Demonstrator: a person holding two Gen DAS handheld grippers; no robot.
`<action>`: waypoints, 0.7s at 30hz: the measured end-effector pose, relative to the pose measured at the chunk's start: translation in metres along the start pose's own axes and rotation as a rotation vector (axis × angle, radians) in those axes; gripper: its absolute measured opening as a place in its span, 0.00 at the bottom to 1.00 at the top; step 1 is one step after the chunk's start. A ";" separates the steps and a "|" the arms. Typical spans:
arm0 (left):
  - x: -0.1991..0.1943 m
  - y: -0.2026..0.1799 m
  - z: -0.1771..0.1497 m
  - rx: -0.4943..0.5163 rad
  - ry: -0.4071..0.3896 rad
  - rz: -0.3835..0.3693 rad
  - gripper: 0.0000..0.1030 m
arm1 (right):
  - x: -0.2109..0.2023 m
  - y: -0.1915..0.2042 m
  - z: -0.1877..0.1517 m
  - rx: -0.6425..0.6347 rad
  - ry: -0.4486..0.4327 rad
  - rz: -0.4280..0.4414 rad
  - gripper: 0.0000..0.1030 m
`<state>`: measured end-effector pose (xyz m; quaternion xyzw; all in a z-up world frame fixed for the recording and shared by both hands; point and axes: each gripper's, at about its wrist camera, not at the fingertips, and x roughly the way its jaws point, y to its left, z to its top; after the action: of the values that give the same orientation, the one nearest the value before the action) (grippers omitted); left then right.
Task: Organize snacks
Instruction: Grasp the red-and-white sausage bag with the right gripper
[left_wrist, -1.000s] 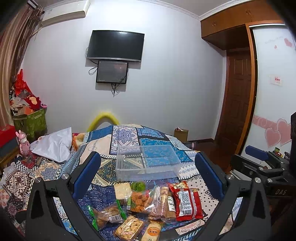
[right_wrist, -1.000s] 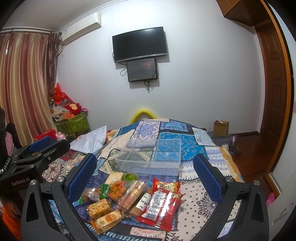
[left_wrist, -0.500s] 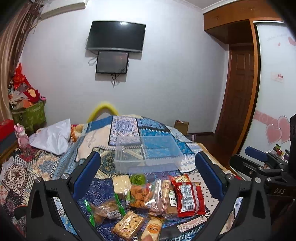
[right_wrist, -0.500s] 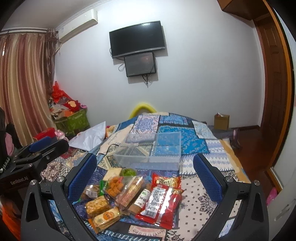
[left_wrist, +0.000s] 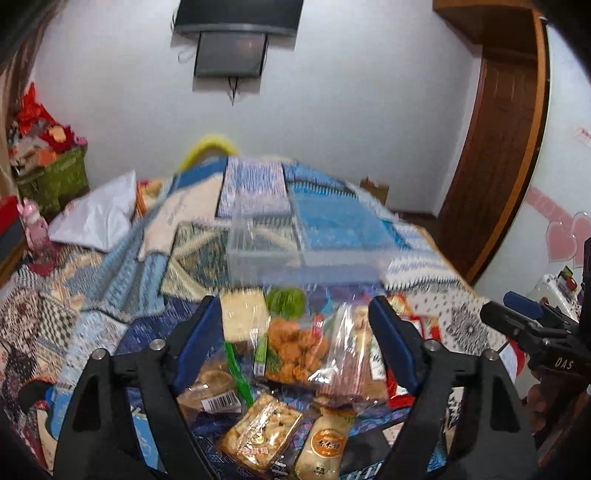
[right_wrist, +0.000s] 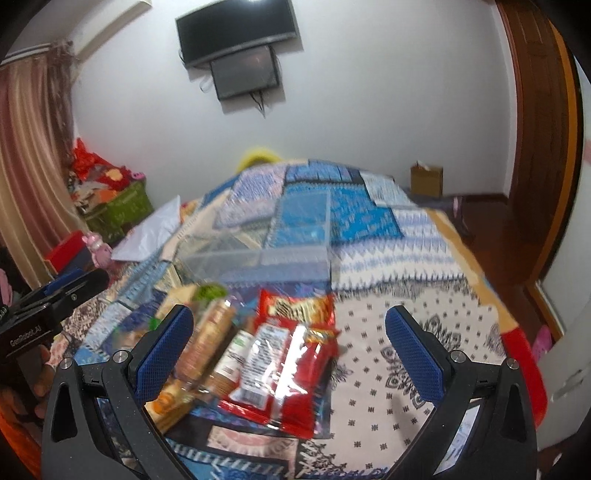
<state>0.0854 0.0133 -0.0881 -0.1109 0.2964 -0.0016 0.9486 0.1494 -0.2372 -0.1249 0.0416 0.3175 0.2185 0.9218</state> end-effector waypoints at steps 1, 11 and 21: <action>0.008 0.002 -0.002 0.004 0.014 0.005 0.78 | 0.006 -0.005 -0.002 0.014 0.017 0.002 0.99; 0.056 0.012 -0.023 0.038 0.201 0.005 0.74 | 0.047 -0.012 -0.022 0.056 0.184 0.064 0.81; 0.084 0.020 -0.033 -0.040 0.299 -0.044 0.79 | 0.074 -0.001 -0.033 0.048 0.278 0.115 0.81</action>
<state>0.1346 0.0197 -0.1657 -0.1348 0.4320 -0.0327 0.8911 0.1817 -0.2087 -0.1936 0.0512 0.4443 0.2670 0.8536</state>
